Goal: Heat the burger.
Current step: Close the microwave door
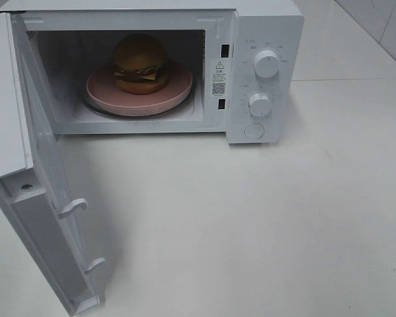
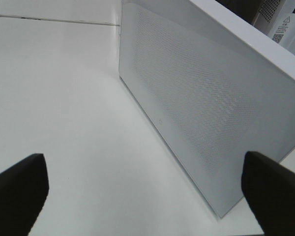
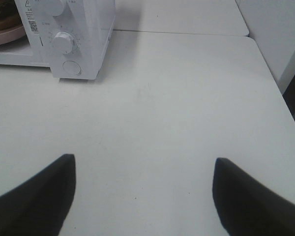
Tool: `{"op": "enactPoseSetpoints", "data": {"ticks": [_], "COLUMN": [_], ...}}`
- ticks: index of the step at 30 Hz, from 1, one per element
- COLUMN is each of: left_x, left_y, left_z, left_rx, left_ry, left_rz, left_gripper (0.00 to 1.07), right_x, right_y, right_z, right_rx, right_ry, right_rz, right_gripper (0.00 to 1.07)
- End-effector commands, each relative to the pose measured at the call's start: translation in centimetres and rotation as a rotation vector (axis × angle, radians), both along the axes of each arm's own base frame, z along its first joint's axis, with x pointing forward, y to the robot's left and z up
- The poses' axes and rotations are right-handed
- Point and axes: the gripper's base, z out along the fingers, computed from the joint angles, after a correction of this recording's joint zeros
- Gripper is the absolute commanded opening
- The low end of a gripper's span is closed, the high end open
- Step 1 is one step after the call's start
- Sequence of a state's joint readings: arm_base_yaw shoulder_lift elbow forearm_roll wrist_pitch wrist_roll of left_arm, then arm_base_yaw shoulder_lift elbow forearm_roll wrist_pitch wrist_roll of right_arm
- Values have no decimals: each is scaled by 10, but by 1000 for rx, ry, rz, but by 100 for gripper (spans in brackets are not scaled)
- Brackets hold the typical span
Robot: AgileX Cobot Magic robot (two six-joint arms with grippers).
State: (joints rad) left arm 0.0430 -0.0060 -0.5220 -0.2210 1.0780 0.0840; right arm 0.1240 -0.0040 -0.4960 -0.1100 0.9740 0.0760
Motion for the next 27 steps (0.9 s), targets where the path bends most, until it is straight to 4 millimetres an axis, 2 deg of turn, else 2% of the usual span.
{"op": "enactPoseSetpoints", "data": {"ticks": [1, 19, 22, 23, 24, 26, 27], "left_x": [-2, 3, 9, 15, 15, 26, 26], "left_y": [0, -2, -1, 1, 1, 3, 3], "left_z": [-1, 3, 10, 16, 16, 22, 22], "left_rx": [-1, -33, -30, -26, -26, -26, -26], "left_ry": [-22, -13, -27, -60, -60, -90, -90], "left_rz": [4, -9, 3, 19, 19, 39, 39], "left_gripper": [100, 98, 92, 86, 86, 75, 75], "right_x": [-3, -3, -3, -3, -3, -3, -3], "right_y": [-1, -1, -1, -1, -1, -1, -1], "right_z": [0, 0, 0, 0, 0, 0, 0], "right_rx": [-13, -13, -13, -13, -13, -13, -13], "right_ry": [-37, -37, -37, -37, -37, -37, -37], "right_rz": [1, 1, 1, 1, 1, 1, 1], "right_gripper": [73, 73, 73, 73, 73, 73, 73]}}
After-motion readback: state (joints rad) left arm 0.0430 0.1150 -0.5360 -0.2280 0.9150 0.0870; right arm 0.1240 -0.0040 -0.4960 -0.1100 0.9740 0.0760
